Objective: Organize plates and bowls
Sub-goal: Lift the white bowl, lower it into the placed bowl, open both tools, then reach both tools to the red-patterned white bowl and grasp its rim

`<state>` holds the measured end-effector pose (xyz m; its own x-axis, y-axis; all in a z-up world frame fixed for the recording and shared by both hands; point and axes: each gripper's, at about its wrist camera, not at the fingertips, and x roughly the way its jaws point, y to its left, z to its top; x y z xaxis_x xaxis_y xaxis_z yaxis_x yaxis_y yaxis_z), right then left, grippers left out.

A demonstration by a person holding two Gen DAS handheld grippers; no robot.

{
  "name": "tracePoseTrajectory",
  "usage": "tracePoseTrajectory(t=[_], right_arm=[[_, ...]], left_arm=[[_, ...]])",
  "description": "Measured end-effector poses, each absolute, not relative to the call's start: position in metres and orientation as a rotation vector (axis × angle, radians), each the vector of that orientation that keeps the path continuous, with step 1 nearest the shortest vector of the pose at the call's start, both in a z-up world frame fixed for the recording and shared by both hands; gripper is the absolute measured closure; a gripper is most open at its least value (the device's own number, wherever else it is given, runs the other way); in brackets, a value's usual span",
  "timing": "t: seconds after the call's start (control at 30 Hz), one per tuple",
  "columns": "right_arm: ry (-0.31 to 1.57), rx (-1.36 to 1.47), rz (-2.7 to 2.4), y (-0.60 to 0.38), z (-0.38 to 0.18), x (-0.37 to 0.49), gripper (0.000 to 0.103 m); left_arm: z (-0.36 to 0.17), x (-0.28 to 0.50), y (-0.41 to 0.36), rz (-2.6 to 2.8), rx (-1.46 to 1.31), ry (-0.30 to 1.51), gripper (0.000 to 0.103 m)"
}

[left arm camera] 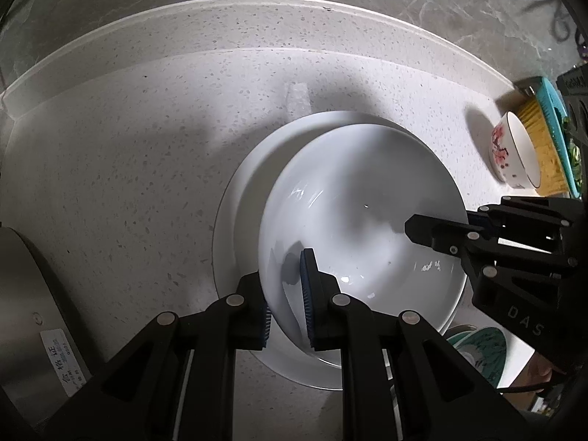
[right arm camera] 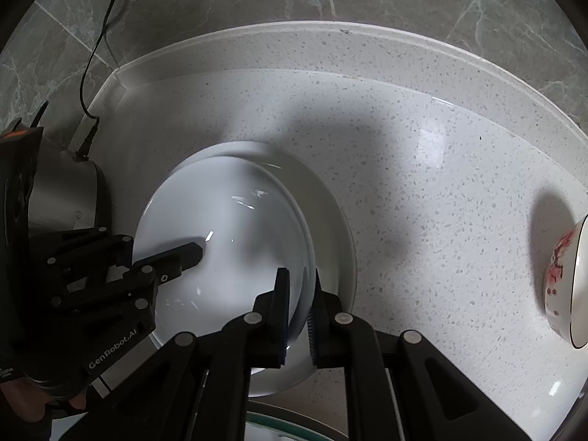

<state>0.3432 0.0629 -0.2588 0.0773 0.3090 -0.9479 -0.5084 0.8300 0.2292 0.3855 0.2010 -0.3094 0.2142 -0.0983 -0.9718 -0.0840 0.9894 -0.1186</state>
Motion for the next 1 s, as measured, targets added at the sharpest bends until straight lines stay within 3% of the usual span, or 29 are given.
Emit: tracePoseTrajectory(t=[0.4,0.5,0.57,0.77,1.0], right_arm=[[1.346,-0.165,0.616,0.058,-0.253,0.336,0.085],[1.341,-0.153,0.616,0.056,-0.25,0.334,0.08],[1.32,-0.146,0.614,0.054,-0.244,0.332,0.066],[1.281,-0.104,0.601,0.04,-0.226,0.333,0.063],[1.226,0.035,0.578,-0.006,-0.204,0.329,0.053]], left_arm=[[-0.305,0.378,0.198,-0.022,-0.187,1.331,0.079],[-0.299,0.376,0.195,-0.03,-0.181,1.311,0.066],[-0.291,0.375,0.192,-0.019,-0.154,1.292,0.051],[-0.272,0.375,0.192,-0.003,-0.138,1.253,0.033],[-0.247,0.371,0.186,0.009,-0.11,1.213,0.032]])
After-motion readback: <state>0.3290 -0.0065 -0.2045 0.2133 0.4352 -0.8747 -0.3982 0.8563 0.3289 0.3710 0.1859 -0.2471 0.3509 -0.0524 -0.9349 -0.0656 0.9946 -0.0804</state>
